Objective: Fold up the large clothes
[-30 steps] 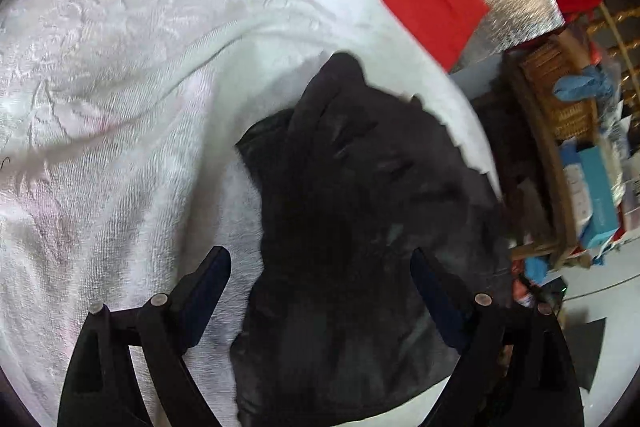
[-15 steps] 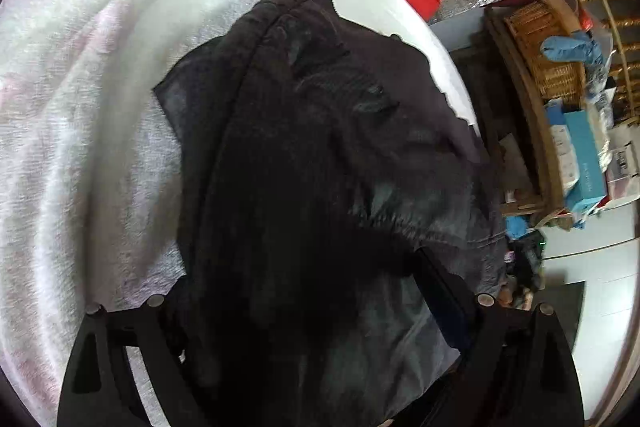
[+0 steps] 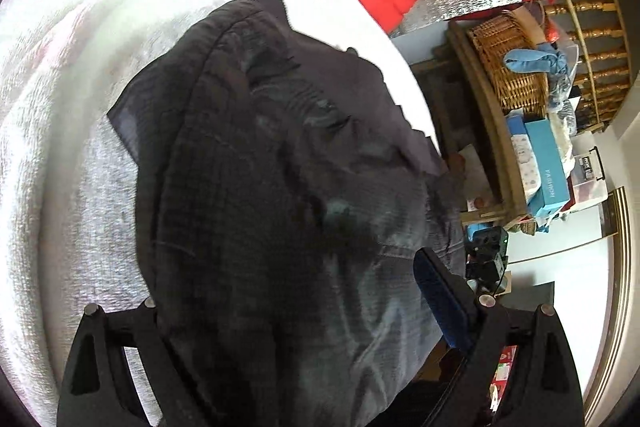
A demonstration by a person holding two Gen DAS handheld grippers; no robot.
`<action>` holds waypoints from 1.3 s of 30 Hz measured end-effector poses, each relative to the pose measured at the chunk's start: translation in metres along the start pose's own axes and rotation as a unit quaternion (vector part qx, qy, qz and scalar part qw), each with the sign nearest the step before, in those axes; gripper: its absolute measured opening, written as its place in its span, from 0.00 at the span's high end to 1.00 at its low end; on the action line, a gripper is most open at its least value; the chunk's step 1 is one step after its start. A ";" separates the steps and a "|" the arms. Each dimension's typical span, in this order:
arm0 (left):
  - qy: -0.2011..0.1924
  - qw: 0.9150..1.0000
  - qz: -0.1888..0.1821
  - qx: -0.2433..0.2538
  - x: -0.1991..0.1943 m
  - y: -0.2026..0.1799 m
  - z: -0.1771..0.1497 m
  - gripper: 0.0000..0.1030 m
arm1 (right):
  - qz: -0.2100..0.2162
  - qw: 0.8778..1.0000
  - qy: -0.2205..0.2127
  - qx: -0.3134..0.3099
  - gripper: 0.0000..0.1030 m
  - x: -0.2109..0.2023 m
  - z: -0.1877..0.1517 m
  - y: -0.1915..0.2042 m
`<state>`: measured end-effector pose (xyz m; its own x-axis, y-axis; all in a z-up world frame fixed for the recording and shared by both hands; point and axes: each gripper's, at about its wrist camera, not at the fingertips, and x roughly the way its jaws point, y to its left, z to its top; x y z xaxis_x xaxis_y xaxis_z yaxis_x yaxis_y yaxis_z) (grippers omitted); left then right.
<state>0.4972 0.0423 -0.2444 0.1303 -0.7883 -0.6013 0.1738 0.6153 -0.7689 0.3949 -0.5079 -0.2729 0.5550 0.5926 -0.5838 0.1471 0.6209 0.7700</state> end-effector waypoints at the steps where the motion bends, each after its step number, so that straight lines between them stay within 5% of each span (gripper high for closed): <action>1: -0.003 1.000 0.002 0.003 0.001 -0.002 0.000 0.09 | -0.008 1.000 -0.002 -0.003 0.07 0.002 0.000 0.004; 3: -0.010 1.000 0.010 -0.002 0.003 -0.004 0.000 0.11 | -0.010 1.000 -0.005 -0.002 0.17 0.004 -0.002 0.008; 7: -0.031 0.999 0.026 -0.012 -0.001 -0.001 0.001 0.42 | -0.050 0.998 -0.018 -0.022 0.34 0.000 -0.005 0.021; 11: -0.054 0.998 0.017 -0.001 -0.009 -0.014 0.000 0.60 | -0.077 0.995 -0.038 -0.054 0.51 -0.010 -0.010 0.042; 17: -0.071 0.997 0.022 0.020 -0.019 -0.038 -0.007 0.69 | -0.086 0.992 -0.062 -0.069 0.62 -0.028 -0.017 0.060; 24: -0.070 0.997 0.017 0.021 -0.036 -0.036 -0.032 0.71 | -0.075 0.992 -0.074 -0.064 0.66 -0.052 -0.027 0.061; 27: -0.060 0.996 0.065 0.009 -0.030 -0.020 -0.032 0.62 | -0.083 0.992 -0.064 -0.066 0.66 -0.052 -0.032 0.055; 29: -0.044 0.992 0.118 -0.016 -0.020 -0.003 -0.025 0.43 | -0.097 0.993 -0.042 -0.044 0.64 -0.040 -0.029 0.036; 31: -0.036 0.988 0.145 -0.035 -0.015 0.008 -0.020 0.35 | -0.104 0.994 -0.027 -0.012 0.50 -0.030 -0.025 0.015; 36: -0.058 0.983 0.170 -0.047 -0.026 0.006 -0.020 0.34 | -0.100 0.995 -0.023 0.014 0.39 -0.032 -0.023 0.005; 39: -0.112 0.965 0.238 -0.006 -0.041 -0.024 -0.030 0.34 | -0.127 0.991 -0.029 0.005 0.32 -0.040 -0.028 0.010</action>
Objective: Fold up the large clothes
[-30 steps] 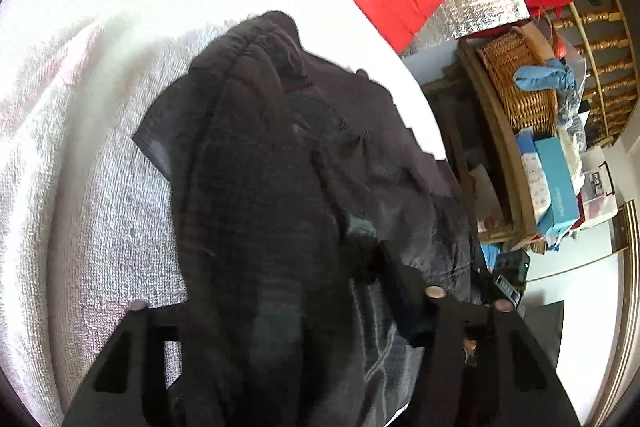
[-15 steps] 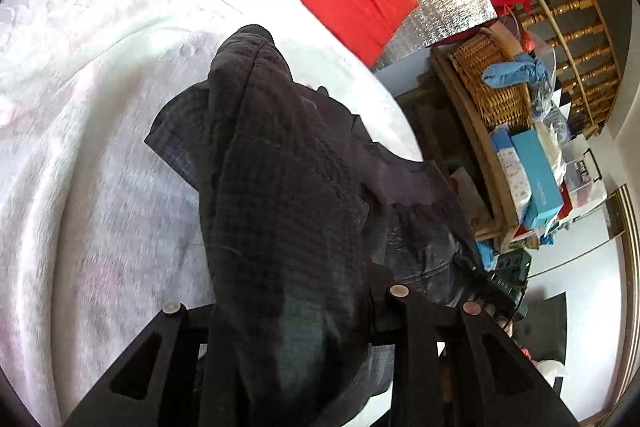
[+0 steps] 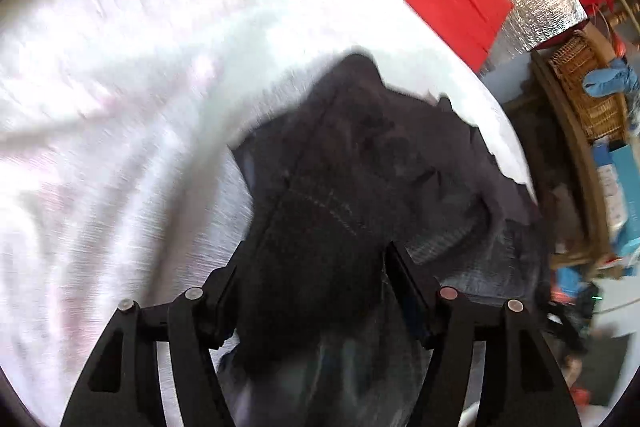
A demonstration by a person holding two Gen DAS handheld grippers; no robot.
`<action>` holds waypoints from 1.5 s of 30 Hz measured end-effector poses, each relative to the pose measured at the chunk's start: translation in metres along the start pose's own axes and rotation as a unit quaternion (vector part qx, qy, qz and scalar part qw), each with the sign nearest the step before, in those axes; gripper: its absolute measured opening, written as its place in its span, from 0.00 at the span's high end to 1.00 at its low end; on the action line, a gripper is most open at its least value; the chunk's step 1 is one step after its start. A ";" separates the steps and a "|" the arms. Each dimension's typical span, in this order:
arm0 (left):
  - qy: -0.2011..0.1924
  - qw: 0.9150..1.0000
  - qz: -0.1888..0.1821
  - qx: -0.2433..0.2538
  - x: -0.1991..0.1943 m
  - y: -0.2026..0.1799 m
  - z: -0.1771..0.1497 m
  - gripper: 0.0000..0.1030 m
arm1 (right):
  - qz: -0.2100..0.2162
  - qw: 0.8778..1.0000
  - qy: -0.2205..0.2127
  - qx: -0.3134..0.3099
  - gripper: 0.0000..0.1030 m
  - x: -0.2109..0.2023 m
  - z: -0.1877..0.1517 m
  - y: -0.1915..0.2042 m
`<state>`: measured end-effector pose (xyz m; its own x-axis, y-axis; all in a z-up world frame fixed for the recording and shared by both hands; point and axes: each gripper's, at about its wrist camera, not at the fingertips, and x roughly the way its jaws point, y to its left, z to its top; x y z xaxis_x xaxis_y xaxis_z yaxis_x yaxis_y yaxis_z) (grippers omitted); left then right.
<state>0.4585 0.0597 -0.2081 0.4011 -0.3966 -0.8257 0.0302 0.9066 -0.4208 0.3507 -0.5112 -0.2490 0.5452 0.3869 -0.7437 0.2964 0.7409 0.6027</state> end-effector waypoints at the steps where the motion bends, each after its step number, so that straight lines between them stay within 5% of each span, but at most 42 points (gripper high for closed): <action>1: -0.027 0.999 0.022 0.018 -0.012 -0.007 -0.003 0.34 | -0.017 1.000 -0.004 -0.004 0.32 -0.006 -0.003 0.001; 9: -0.162 0.970 0.137 0.123 -0.065 -0.049 -0.035 0.27 | -0.115 0.986 -0.107 -0.054 0.31 -0.070 -0.023 0.019; 12: -0.190 0.952 0.176 0.162 -0.068 -0.073 -0.049 0.27 | -0.111 0.980 -0.146 -0.072 0.31 -0.087 -0.035 0.034; 15: -0.199 0.946 0.185 0.177 -0.070 -0.081 -0.059 0.27 | -0.100 0.973 -0.176 -0.109 0.31 -0.097 -0.049 0.056; 20: -0.195 0.945 0.188 0.184 -0.070 -0.090 -0.071 0.27 | -0.087 0.971 -0.172 -0.144 0.32 -0.092 -0.071 0.078; 30: -0.181 0.945 0.198 0.190 -0.058 -0.093 -0.081 0.27 | -0.184 0.972 -0.027 -0.144 0.32 -0.012 -0.076 0.063; 34: -0.174 0.943 0.208 0.191 -0.051 -0.088 -0.079 0.27 | -0.169 0.974 -0.041 -0.148 0.32 -0.027 -0.075 0.072; 40: -0.169 0.941 0.222 0.191 -0.041 -0.084 -0.074 0.27 | -0.110 0.973 -0.147 -0.143 0.32 -0.057 -0.049 0.092; 45: -0.162 0.939 0.230 0.199 -0.031 -0.083 -0.070 0.27 | -0.123 0.976 -0.142 -0.111 0.32 -0.029 -0.022 0.089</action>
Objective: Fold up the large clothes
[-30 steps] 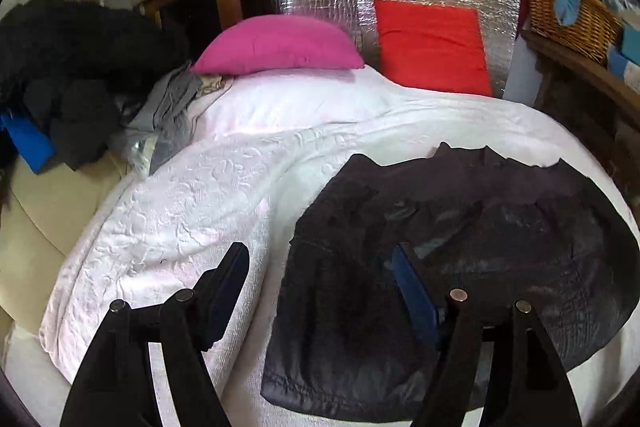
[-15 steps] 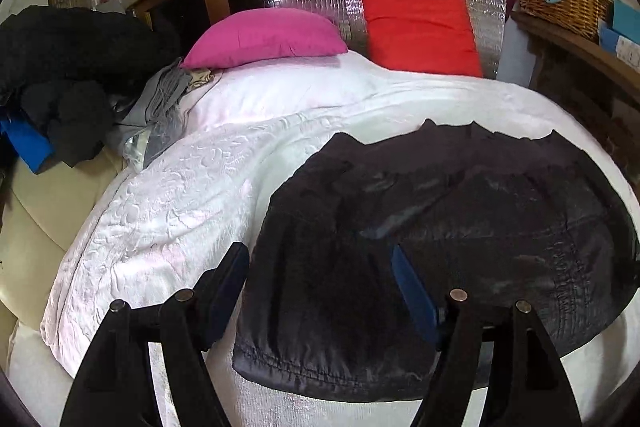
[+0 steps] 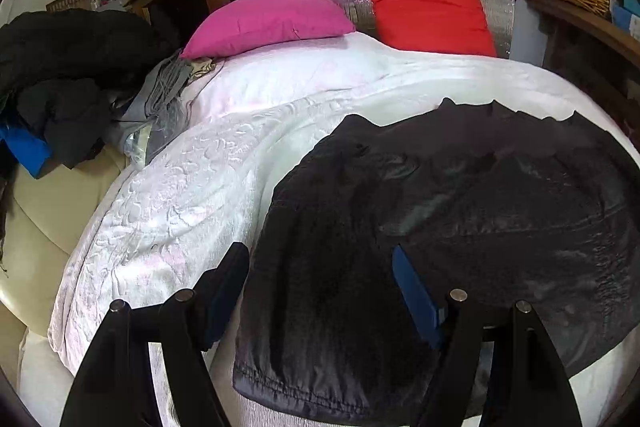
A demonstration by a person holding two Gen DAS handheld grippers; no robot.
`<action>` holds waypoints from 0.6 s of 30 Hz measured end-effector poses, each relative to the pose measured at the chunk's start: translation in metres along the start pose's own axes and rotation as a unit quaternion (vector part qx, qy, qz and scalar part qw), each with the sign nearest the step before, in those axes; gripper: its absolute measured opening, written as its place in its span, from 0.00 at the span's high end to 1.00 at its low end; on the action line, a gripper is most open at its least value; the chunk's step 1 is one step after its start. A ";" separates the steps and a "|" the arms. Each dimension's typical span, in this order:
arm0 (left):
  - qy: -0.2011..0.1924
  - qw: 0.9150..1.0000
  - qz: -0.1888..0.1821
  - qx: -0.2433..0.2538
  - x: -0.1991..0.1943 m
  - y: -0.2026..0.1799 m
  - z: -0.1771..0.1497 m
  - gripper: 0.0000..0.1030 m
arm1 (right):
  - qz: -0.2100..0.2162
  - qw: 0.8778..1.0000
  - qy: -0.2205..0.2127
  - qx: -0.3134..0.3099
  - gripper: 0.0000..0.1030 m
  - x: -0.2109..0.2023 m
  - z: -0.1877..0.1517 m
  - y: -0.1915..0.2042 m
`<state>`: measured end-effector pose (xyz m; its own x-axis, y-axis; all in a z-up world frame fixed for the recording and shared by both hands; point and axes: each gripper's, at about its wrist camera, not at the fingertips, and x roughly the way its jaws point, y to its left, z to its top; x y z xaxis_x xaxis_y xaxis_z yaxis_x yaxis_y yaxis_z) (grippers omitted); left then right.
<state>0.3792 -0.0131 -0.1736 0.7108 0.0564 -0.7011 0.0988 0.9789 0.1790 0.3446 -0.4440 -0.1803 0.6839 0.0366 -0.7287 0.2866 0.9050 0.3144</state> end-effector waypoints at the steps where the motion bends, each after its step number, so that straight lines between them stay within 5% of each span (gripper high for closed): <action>1: 0.001 1.000 0.003 0.003 0.002 -0.001 0.000 0.27 | -0.008 1.000 0.009 0.006 0.32 0.008 0.000 -0.001; 6: 0.009 1.000 0.008 0.009 0.010 -0.003 -0.001 0.27 | -0.035 0.996 0.073 0.031 0.32 0.049 -0.010 -0.018; 18: 0.012 1.000 0.011 0.017 0.012 -0.005 -0.002 0.27 | 0.004 0.999 0.043 -0.034 0.32 -0.036 -0.036 -0.005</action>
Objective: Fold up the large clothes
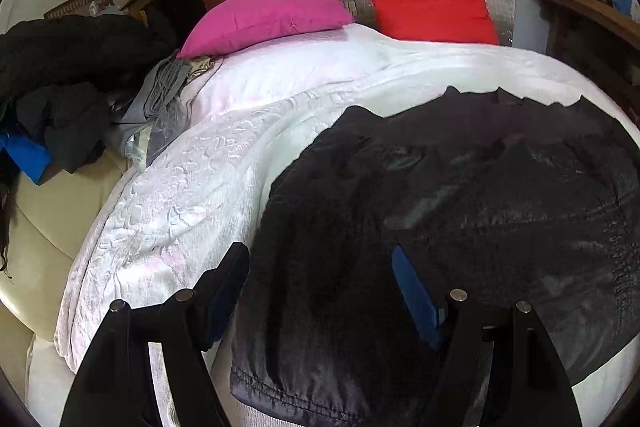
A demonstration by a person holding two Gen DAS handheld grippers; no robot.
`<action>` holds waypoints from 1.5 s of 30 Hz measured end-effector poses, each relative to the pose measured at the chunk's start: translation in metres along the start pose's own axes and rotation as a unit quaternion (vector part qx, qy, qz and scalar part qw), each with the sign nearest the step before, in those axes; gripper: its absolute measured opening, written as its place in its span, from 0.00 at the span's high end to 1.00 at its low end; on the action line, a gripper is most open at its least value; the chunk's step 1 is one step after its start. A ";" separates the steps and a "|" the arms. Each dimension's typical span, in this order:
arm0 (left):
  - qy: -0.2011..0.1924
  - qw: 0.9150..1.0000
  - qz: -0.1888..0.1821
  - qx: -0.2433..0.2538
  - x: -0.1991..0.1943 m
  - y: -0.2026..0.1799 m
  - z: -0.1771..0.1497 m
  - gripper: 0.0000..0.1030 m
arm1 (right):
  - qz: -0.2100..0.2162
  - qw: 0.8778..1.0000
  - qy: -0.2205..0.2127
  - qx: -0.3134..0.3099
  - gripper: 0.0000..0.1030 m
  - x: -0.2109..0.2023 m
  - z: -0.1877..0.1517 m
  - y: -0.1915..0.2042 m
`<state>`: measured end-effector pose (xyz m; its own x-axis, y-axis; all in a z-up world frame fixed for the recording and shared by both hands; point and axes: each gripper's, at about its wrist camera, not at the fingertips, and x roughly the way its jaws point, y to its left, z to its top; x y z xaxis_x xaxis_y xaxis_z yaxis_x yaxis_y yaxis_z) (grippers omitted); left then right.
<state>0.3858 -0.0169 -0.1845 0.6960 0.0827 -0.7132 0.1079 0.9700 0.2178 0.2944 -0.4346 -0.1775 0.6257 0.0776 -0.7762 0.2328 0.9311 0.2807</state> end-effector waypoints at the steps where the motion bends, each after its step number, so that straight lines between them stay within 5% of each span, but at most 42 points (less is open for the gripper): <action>1: 0.012 1.000 -0.003 0.005 0.005 -0.003 -0.001 0.27 | 0.002 1.000 0.011 -0.009 0.32 0.001 -0.005 0.002; 4: 0.048 0.999 -0.002 0.012 0.022 -0.008 -0.005 0.22 | -0.013 0.998 0.059 -0.018 0.32 0.026 -0.013 0.000; 8: 0.053 0.999 -0.013 -0.005 0.022 -0.004 -0.002 0.22 | -0.009 0.997 0.059 -0.040 0.32 0.020 -0.014 0.001; 11: 0.034 0.998 -0.043 -0.037 0.012 0.011 0.004 0.22 | 0.022 0.999 0.029 -0.004 0.32 -0.002 -0.008 -0.015; 16: 0.034 0.995 -0.014 -0.088 0.020 0.050 0.011 0.21 | 0.009 0.996 -0.034 0.085 0.32 -0.028 0.003 -0.068; 23: 0.100 0.977 -0.097 -0.163 0.049 0.071 -0.001 0.21 | 0.019 0.991 0.016 0.132 0.32 0.000 -0.002 -0.105; 27: 0.104 0.975 -0.124 -0.151 0.052 0.055 -0.003 0.28 | 0.019 0.996 0.030 0.084 0.69 0.014 -0.005 -0.080; 32: 0.093 0.986 -0.088 -0.110 0.054 0.033 -0.001 0.31 | -0.022 0.999 0.001 0.039 0.75 0.001 -0.012 -0.058; 35: 0.088 0.990 -0.066 -0.092 0.059 0.027 0.002 0.30 | -0.036 0.996 0.059 0.047 0.75 0.032 -0.014 -0.064; 40: 0.074 0.994 -0.038 -0.066 0.049 0.019 0.005 0.31 | -0.032 0.997 0.050 0.046 0.69 0.020 -0.004 -0.063; 41: 0.072 0.995 -0.034 -0.063 0.046 0.019 0.004 0.31 | -0.033 0.997 0.049 0.050 0.60 0.016 -0.003 -0.065; 42: 0.068 0.995 -0.030 -0.061 0.043 0.019 0.004 0.31 | -0.034 0.997 0.044 0.052 0.41 0.011 0.001 -0.065; 44: 0.057 0.997 -0.021 -0.056 0.036 0.019 0.002 0.31 | -0.033 0.997 -0.002 0.063 0.25 -0.008 0.003 -0.066; 45: 0.051 0.997 -0.018 -0.054 0.034 0.018 0.003 0.31 | -0.032 0.997 -0.027 0.066 0.24 -0.019 0.003 -0.064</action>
<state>0.4133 0.0031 -0.2029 0.6169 0.0654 -0.7843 0.0495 0.9914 0.1215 0.2691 -0.4969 -0.1791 0.6450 -0.0029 -0.7642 0.3666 0.8786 0.3061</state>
